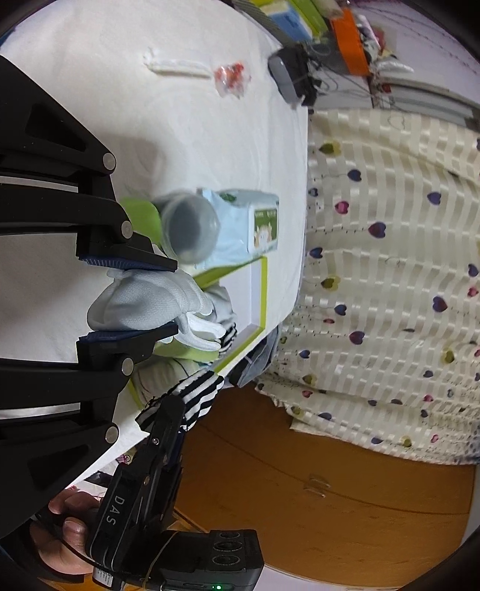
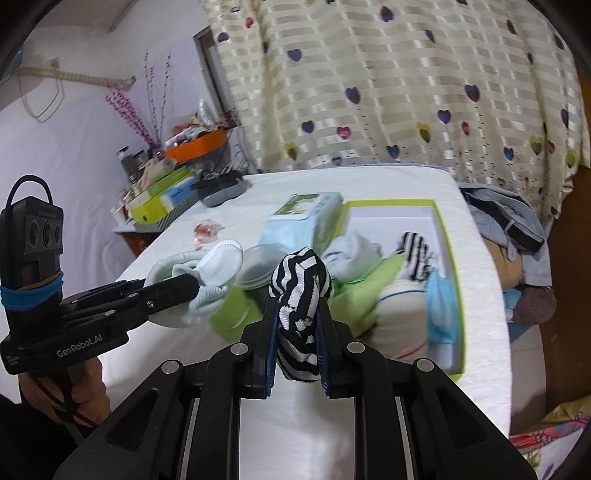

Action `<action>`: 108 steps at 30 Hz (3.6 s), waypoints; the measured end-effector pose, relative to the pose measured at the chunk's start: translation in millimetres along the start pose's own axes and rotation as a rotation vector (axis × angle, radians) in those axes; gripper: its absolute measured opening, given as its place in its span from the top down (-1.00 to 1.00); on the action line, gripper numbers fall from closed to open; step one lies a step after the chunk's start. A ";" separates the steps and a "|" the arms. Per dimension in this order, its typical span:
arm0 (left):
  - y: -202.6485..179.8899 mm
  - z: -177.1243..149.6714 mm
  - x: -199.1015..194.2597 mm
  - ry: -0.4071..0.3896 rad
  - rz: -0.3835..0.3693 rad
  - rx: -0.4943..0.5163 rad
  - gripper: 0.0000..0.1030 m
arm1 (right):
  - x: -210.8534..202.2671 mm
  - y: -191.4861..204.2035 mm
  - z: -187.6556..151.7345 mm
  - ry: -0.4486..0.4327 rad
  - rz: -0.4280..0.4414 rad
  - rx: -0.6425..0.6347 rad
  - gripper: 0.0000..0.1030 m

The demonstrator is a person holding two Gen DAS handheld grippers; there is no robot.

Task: Organize soft objects
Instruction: 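Lower the white sock and striped sock into the box with both grippers, then open both grippers and release the socks in the box, then withdraw both open grippers from the box toward the towel and packet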

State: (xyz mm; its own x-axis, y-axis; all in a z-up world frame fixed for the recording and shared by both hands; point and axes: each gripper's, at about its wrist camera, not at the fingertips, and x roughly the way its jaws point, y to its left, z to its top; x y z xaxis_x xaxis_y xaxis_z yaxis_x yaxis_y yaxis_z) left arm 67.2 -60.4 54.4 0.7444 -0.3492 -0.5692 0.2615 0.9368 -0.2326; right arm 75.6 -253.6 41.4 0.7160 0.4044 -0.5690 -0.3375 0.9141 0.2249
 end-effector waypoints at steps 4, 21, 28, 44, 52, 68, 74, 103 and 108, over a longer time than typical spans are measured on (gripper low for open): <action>-10.1 12.5 14.1 0.007 -0.014 0.017 0.52 | 1.2 -18.6 6.2 -0.008 -0.028 0.023 0.63; -32.1 73.1 85.2 0.059 0.029 0.062 0.52 | 42.4 -77.1 52.4 -0.010 -0.086 0.056 0.63; -32.8 92.6 122.8 0.110 0.057 0.081 0.52 | 67.0 -99.4 65.7 0.029 -0.099 0.069 0.63; -34.7 107.6 199.2 0.237 0.105 0.086 0.50 | 118.6 -126.0 78.4 0.109 -0.112 0.100 0.62; -31.4 107.6 206.0 0.257 0.092 0.063 0.40 | 117.4 -122.6 79.3 0.075 -0.121 0.079 0.07; -35.7 110.4 171.8 0.208 0.027 0.062 0.28 | 67.5 -104.9 72.9 0.011 -0.148 0.097 0.07; -38.2 106.4 131.1 0.140 0.014 0.070 0.28 | 43.6 -85.6 63.1 -0.027 -0.138 0.080 0.07; -5.3 24.4 -0.1 -0.004 0.038 0.016 0.28 | 4.8 24.7 21.0 -0.017 -0.097 -0.081 0.07; 1.6 16.7 -8.3 -0.013 0.056 -0.001 0.28 | 8.5 34.1 17.2 -0.003 -0.079 -0.088 0.07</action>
State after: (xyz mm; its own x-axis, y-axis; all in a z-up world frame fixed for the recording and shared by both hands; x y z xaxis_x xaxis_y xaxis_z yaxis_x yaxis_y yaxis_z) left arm 71.7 -55.6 71.9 0.7660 -0.2954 -0.5709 0.2183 0.9549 -0.2011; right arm 80.7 -218.4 57.9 0.7442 0.3314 -0.5799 -0.3325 0.9368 0.1088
